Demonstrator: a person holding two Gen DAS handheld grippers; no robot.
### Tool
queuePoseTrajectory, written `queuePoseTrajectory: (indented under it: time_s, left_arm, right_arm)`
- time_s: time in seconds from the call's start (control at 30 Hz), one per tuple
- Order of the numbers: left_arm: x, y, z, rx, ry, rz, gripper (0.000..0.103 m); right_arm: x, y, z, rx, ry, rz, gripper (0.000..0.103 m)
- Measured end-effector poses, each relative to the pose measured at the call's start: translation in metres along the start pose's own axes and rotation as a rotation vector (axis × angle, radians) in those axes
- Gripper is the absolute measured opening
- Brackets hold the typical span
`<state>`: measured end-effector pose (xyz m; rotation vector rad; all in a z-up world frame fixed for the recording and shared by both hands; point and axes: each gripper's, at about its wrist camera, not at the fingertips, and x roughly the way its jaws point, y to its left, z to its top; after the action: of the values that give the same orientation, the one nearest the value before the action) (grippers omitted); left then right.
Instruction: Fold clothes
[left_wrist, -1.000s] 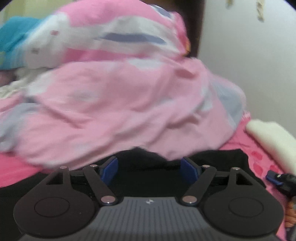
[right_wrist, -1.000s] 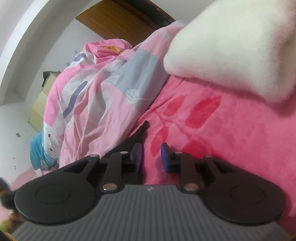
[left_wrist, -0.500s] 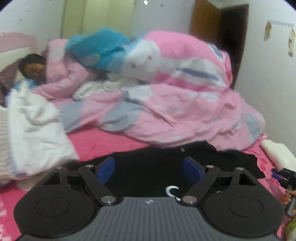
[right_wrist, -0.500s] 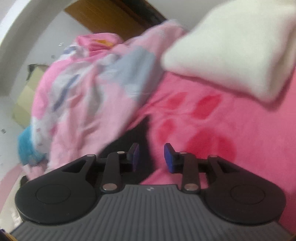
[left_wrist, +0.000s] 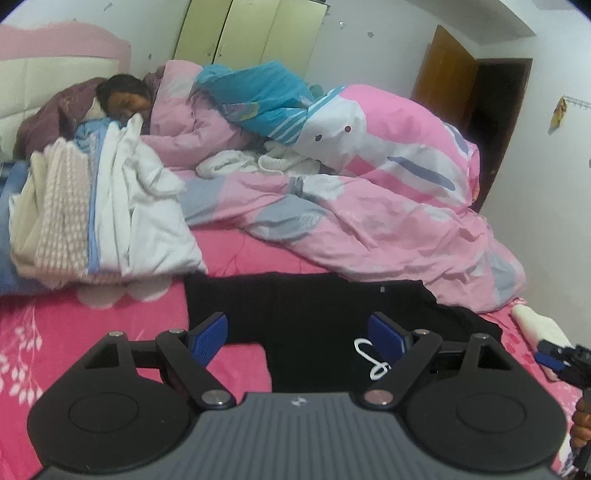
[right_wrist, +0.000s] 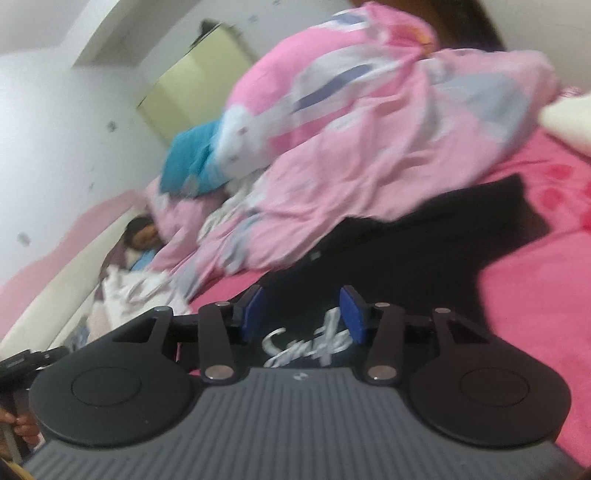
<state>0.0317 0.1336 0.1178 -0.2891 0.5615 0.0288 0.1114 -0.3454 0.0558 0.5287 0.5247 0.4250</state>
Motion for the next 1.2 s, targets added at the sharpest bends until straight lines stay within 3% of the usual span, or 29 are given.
queuePoseTrajectory:
  time_s: [0.17, 0.3, 0.47, 0.63, 0.87, 1.03, 1.1, 1.2]
  left_arm:
    - [-0.003, 0.029, -0.027, -0.044, -0.014, 0.029, 0.085]
    - [0.017, 0.059, -0.047, -0.067, -0.011, 0.051, 0.085]
    - [0.063, 0.093, -0.056, -0.115, 0.001, 0.068, 0.083]
    - [0.129, 0.122, -0.053, -0.186, 0.030, 0.066, 0.077]
    - [0.204, 0.133, -0.058, -0.193, 0.086, 0.056, 0.054]
    - [0.212, 0.130, -0.069, -0.132, 0.041, 0.073, 0.042]
    - [0.213, 0.130, -0.070, -0.135, 0.040, 0.076, 0.025]
    - [0.214, 0.131, -0.071, -0.146, 0.038, 0.072, 0.013]
  right_arm:
    - [0.013, 0.055, 0.004, -0.063, 0.048, 0.064, 0.049]
    - [0.040, 0.102, 0.007, -0.142, 0.111, 0.094, 0.050]
    - [0.113, 0.165, 0.002, -0.245, 0.244, 0.130, 0.051]
    - [0.207, 0.232, -0.025, -0.381, 0.392, 0.151, 0.051]
    - [0.352, 0.298, -0.076, -0.545, 0.613, 0.101, 0.051]
    - [0.425, 0.317, -0.112, -0.647, 0.717, 0.027, 0.051]
    - [0.448, 0.323, -0.126, -0.690, 0.745, 0.001, 0.051]
    - [0.471, 0.331, -0.144, -0.745, 0.757, -0.026, 0.051]
